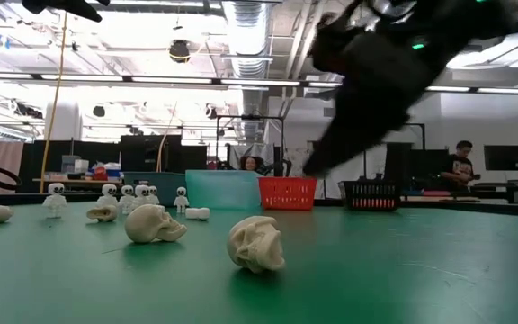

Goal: Sort Halloween decoration
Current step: Put the white skull toy into the red bin

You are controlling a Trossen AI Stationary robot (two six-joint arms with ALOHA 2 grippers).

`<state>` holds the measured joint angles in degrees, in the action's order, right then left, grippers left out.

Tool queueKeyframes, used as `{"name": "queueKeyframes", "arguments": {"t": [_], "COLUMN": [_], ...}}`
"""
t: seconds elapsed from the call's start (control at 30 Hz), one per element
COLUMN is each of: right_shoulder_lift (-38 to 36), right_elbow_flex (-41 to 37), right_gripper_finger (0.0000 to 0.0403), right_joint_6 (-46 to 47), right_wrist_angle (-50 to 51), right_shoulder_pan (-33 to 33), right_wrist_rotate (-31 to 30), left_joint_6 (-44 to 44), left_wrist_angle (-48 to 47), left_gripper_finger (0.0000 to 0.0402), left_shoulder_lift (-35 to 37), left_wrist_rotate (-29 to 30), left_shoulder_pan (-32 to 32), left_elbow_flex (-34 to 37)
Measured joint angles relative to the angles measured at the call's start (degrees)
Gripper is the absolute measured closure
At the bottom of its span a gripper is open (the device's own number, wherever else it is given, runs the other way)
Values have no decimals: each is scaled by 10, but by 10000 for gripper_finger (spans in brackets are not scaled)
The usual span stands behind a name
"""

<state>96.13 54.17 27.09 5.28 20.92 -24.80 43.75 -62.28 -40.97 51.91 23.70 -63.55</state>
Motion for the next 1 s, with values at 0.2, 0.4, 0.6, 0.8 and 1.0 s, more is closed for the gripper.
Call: {"name": "queueKeyframes", "arguments": {"t": [0.2, 0.4, 0.6, 0.8, 1.0], "right_shoulder_lift": [-50, -85, -79, -41, -23], "right_elbow_flex": [0, 0, 1, 1, 1], "right_gripper_finger": [336, 336, 336, 333, 284], "right_joint_6": [-108, -178, -180, -166, -164], "right_wrist_angle": [-18, -60, -98, -111, -108], "right_shoulder_pan": [-120, -243, -343, -391, -402], "right_wrist_rotate": [-6, -6, 33, 83, 82], "left_joint_6": [0, 0, 0, 0, 0], "left_wrist_angle": [0, 0, 0, 0, 0], "left_gripper_finger": [191, 191, 191, 191, 191], "left_shoulder_lift": [0, 0, 0, 0, 0], "left_wrist_rotate": [9, 9, 19, 30, 28], "left_shoulder_pan": [0, 0, 0, 0, 0], "left_elbow_flex": [0, 0, 0, 0, 0]}}
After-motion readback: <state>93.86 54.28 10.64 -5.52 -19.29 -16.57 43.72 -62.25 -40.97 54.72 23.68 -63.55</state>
